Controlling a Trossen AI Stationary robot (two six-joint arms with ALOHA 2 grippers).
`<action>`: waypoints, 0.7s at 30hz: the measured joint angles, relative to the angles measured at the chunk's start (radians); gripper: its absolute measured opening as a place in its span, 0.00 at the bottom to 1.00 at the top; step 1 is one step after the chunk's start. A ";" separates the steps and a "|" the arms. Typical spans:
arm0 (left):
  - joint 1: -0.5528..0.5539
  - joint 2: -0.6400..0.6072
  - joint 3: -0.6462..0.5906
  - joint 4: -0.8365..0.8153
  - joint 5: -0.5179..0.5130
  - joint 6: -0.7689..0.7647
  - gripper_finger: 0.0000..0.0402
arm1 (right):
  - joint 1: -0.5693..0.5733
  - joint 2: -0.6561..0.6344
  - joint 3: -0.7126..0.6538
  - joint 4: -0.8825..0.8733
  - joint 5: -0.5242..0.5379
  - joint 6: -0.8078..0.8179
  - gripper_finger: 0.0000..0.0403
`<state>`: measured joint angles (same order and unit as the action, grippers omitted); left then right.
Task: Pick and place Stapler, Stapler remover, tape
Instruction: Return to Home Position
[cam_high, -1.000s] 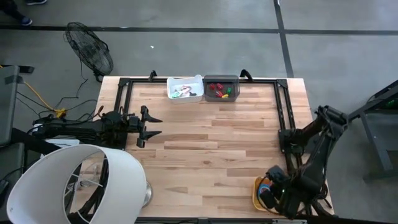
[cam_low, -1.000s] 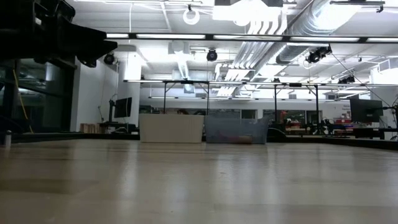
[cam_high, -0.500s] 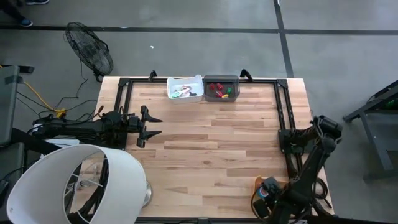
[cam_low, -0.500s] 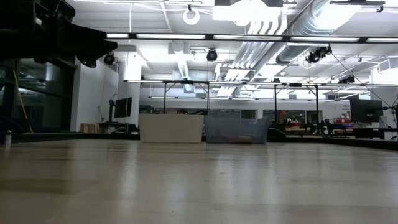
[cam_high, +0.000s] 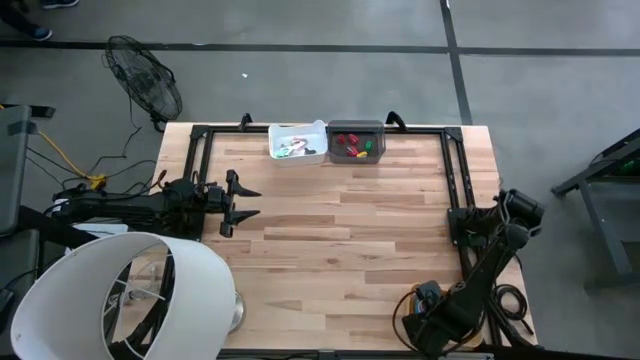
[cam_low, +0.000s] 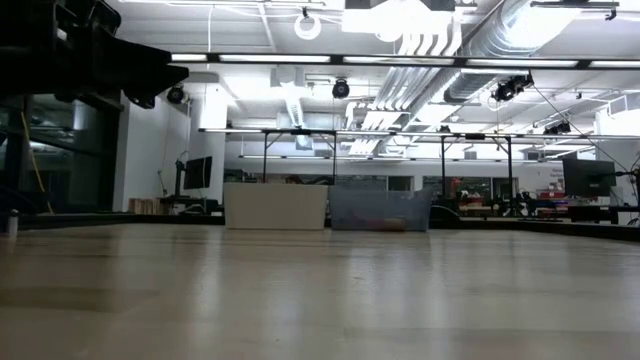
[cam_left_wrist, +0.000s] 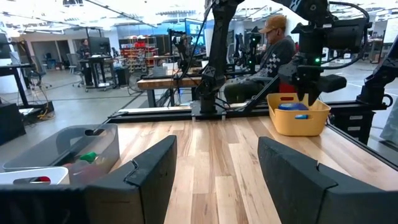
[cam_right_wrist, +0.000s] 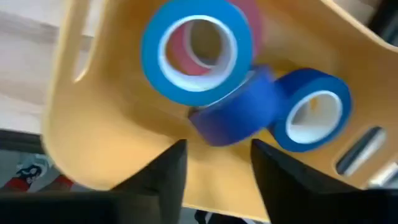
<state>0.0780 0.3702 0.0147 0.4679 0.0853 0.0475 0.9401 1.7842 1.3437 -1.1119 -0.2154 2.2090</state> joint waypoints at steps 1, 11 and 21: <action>0.000 0.000 0.000 0.000 0.000 0.000 0.55 | -0.006 -0.001 0.000 -0.005 -0.022 0.007 0.43; 0.000 0.000 0.000 -0.007 0.002 0.000 0.55 | -0.083 -0.053 0.019 -0.001 0.056 -0.012 0.55; 0.000 0.000 0.000 -0.007 0.002 0.000 0.55 | -0.279 -0.249 0.016 -0.156 0.519 -0.287 0.56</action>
<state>0.0780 0.3706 0.0147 0.4606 0.0875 0.0475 0.6611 1.5347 1.3602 -1.2679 0.3032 1.9221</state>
